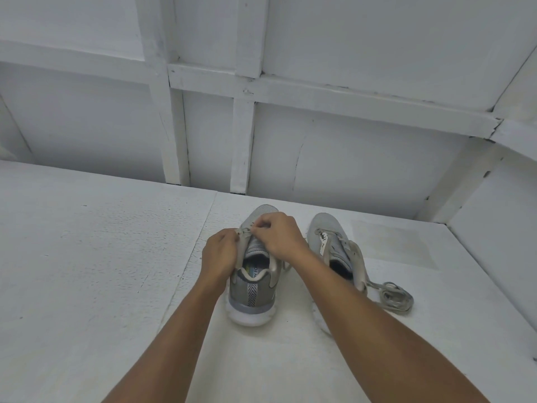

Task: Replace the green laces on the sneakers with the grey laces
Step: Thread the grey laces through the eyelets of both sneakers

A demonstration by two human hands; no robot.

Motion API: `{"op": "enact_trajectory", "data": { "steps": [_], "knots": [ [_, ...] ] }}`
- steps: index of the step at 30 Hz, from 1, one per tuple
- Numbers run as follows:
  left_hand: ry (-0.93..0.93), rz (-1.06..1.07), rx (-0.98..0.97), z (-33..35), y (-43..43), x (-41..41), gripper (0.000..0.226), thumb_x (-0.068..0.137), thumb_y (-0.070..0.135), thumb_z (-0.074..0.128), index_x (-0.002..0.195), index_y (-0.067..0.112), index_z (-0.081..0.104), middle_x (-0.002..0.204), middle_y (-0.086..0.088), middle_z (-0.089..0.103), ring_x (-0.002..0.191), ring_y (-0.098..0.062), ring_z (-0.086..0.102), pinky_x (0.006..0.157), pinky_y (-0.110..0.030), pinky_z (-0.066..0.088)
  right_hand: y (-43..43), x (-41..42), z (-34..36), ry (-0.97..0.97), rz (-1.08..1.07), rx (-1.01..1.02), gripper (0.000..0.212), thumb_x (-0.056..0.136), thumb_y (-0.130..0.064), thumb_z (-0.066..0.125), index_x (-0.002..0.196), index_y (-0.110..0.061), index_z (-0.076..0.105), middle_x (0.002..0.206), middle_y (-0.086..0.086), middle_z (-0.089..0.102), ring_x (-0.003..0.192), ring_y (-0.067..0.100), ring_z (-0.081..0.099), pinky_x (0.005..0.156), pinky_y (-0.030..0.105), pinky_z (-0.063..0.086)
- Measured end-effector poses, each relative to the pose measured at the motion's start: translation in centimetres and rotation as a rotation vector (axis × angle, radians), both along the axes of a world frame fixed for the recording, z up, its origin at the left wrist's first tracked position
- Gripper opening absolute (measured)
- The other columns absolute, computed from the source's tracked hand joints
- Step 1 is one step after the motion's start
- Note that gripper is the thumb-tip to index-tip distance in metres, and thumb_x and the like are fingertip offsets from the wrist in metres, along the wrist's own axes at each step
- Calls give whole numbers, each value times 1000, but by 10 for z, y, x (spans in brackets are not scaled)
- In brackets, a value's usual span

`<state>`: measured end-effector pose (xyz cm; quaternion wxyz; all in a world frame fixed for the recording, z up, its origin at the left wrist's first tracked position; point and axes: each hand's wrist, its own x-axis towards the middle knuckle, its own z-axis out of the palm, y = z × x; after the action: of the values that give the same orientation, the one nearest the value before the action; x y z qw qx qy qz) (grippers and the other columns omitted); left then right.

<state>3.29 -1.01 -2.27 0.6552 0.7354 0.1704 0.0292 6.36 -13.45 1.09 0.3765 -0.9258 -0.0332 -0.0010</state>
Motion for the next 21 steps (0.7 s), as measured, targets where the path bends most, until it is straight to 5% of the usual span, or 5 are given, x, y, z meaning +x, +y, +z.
{"op": "enact_trajectory", "data": {
  "steps": [7,13,21],
  "knots": [
    [-17,-23,37,0,1,0,31,92,19,39,94,11,69,92,-5,69,89,-22,62,85,-45,49,2,-1,0,-3,-6,-12,13,88,-23,64,93,-19,75,96,0,72,91,16,63,74,22,42],
    [4,-14,-7,-3,0,1,25,88,21,43,78,4,58,77,-9,59,74,-24,50,68,-39,39,4,-2,2,-3,-3,-26,14,89,-23,64,95,-18,75,98,0,72,92,16,63,74,22,42],
    [22,-26,-23,-4,1,0,22,86,24,46,70,11,54,71,-4,57,70,-22,48,66,-37,37,6,-7,5,20,-5,-14,12,89,-25,66,94,-20,75,98,-1,73,89,15,62,73,21,41]
  ]
}}
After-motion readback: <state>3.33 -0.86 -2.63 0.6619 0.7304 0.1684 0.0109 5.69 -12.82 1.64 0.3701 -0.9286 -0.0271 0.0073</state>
